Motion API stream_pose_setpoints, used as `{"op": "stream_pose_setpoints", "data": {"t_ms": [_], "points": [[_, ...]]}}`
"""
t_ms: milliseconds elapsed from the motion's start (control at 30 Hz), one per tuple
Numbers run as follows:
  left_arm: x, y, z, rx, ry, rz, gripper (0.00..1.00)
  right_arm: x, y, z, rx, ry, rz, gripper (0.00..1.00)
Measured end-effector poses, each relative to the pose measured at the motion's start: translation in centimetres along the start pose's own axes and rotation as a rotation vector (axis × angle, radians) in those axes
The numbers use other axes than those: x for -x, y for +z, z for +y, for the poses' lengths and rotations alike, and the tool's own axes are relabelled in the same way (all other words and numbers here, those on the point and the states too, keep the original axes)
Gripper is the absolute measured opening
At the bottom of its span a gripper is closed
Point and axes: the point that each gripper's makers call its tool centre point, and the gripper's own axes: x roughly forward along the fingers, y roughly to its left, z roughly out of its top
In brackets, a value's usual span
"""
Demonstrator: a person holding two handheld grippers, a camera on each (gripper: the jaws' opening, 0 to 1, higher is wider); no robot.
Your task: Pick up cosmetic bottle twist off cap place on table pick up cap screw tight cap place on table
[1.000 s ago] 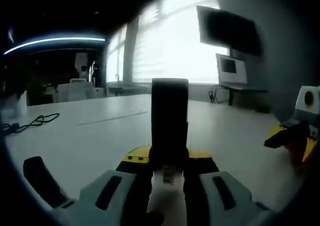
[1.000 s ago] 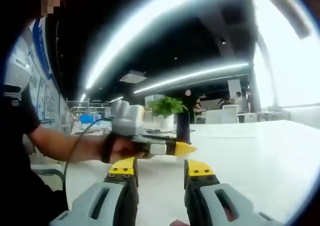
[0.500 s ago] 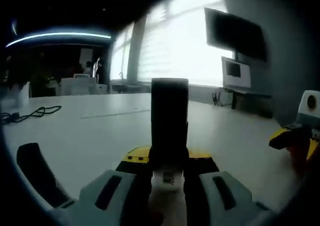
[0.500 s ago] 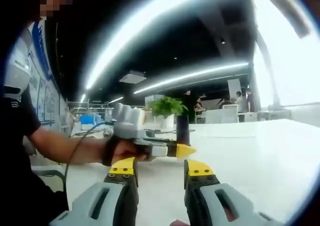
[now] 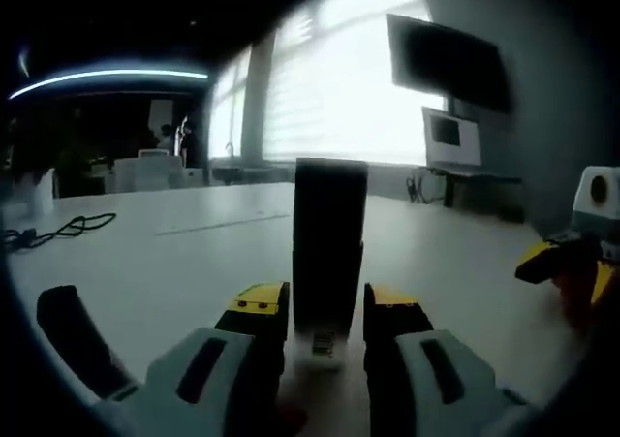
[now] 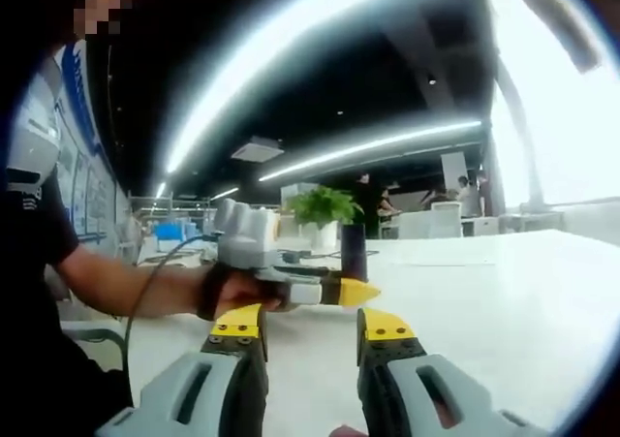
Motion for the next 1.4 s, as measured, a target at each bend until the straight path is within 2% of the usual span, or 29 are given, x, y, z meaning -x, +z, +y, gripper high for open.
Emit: {"op": "stream_pose_setpoints", "data": {"t_ms": [467, 833, 1067, 1233, 1400], "points": [[1.1, 0.2, 0.2, -0.011, 0.015, 0.014, 0.23, 0.0, 0.0, -0.1, -0.006, -0.004, -0.002, 0.31], [4.6, 1.6, 0.5, -0.029, 0.043, -0.012, 0.24, 0.0, 0.1, -0.2, -0.025, -0.002, -0.01, 0.31], [6.5, 2.7, -0.5, 0.008, 0.004, -0.035, 0.24, 0.1, 0.2, 0.0, -0.008, -0.002, -0.016, 0.3], [8.4, 3.8, -0.3, -0.014, 0.004, -0.066, 0.24, 0.0, -0.1, 0.0, 0.003, -0.002, -0.004, 0.3], [10.4, 3.7, 0.3, -0.023, 0.005, -0.081, 0.23, -0.1, -0.2, -0.1, 0.007, -0.01, 0.002, 0.3]]}}
